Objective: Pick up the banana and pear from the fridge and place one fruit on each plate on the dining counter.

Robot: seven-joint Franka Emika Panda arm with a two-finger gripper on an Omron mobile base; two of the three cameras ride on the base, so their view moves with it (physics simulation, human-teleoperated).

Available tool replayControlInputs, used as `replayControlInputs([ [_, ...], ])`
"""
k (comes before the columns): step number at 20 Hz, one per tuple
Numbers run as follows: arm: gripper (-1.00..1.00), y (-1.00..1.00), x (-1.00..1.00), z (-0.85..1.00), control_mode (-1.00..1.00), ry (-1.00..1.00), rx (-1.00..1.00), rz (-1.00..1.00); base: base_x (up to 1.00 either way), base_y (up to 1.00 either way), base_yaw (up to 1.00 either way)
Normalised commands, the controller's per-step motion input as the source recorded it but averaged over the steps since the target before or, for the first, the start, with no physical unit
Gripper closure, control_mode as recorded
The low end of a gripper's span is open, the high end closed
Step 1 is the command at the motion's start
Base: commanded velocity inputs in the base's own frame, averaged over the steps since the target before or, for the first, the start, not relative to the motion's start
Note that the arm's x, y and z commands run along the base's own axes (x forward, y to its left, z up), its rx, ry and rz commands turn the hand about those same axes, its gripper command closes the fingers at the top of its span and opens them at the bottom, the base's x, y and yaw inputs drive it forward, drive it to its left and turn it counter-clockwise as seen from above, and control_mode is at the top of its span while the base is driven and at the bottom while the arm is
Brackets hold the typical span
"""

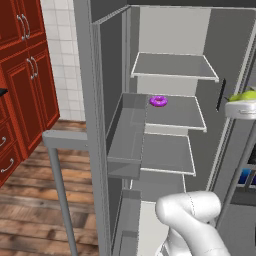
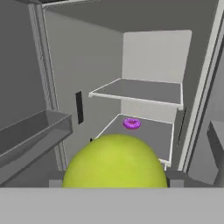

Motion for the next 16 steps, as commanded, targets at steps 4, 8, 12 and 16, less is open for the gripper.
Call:
replayControlInputs([
  [4,1.00,0.00,-0.12,0.00,1.00,-0.02,0.00,0.06,-0.41,-0.03,0.25],
  [8,1.00,0.00,0.00,0.00,1.00,0.00,0.00,0.00,-0.56,-0.11,0.42],
  [12,1.00,0.00,0.00,0.00,1.00,0.00,0.00,0.00,-0.65,-0.41,0.49],
  [16,1.00,0.00,0.00,0.00,1.00,0.00,0.00,0.00,-0.70,-0.70,0.45],
])
